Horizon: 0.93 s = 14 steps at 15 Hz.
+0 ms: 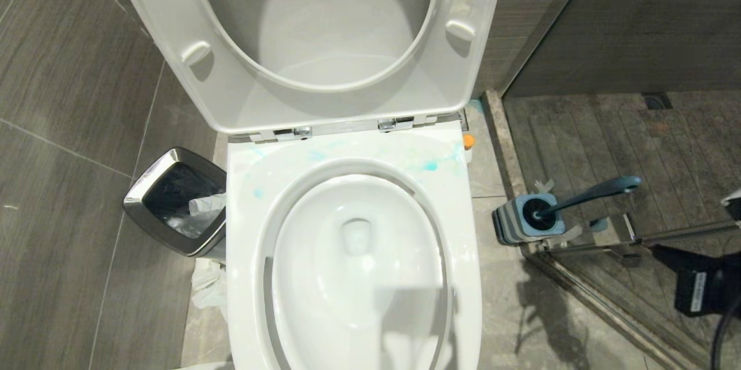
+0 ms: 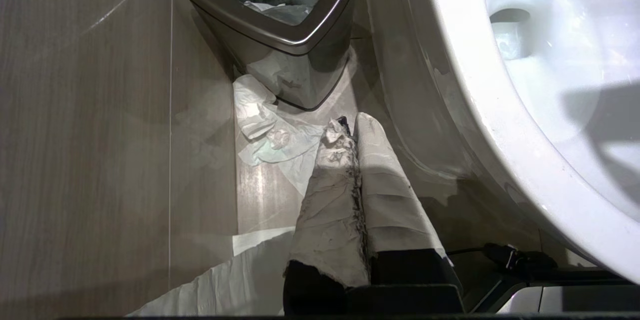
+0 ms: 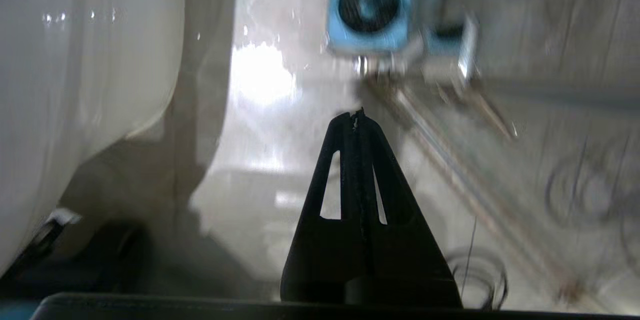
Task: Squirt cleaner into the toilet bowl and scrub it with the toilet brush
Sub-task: Pour in the cleaning agent
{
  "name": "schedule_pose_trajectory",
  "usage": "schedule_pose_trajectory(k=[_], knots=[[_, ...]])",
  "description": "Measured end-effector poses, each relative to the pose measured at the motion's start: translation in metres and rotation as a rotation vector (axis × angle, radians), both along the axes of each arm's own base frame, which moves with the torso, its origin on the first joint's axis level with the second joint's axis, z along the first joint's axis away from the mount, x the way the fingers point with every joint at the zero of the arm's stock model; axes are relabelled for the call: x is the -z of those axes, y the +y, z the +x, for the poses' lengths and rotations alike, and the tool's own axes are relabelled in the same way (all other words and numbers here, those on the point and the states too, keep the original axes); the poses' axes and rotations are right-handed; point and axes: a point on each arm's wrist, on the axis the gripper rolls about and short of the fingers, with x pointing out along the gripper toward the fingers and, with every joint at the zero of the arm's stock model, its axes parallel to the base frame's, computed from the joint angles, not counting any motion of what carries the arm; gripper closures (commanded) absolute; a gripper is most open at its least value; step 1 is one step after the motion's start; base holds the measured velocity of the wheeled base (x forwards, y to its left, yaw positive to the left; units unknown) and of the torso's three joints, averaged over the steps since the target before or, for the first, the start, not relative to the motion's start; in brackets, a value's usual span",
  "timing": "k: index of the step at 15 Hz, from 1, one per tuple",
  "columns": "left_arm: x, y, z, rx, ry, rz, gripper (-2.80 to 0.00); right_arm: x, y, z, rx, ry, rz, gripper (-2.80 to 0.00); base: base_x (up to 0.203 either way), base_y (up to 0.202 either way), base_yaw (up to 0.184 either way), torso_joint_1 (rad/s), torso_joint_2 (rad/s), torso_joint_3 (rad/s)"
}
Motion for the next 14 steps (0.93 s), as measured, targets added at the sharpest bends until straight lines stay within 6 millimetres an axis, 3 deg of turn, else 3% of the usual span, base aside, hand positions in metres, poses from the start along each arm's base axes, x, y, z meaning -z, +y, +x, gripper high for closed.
schedule_pose_trajectory(k=[4,8,12,14], knots=[[0.0,0.0,0.0,0.0,0.0,0.0,0.0,0.02,0.026,0.041,0.02,-0.029,-0.059,0.0,0.0,0.0,0.0,0.0,0.0,0.0],[0.0,0.0,0.0,0.0,0.0,0.0,0.0,0.048,0.038,0.077,0.095,-0.058,-0.081,0.0,0.0,0.0,0.0,0.0,0.0,0.0],[0.0,0.0,0.0,0.0,0.0,0.0,0.0,0.081,0.046,0.1,0.12,-0.092,0.013,0.0,0.0,0.0,0.0,0.0,0.0,0.0],[0.0,0.0,0.0,0.0,0.0,0.0,0.0,0.098,0.048,0.097,0.053,-0.083,0.044,0.0,0.0,0.0,0.0,0.0,0.0,0.0]])
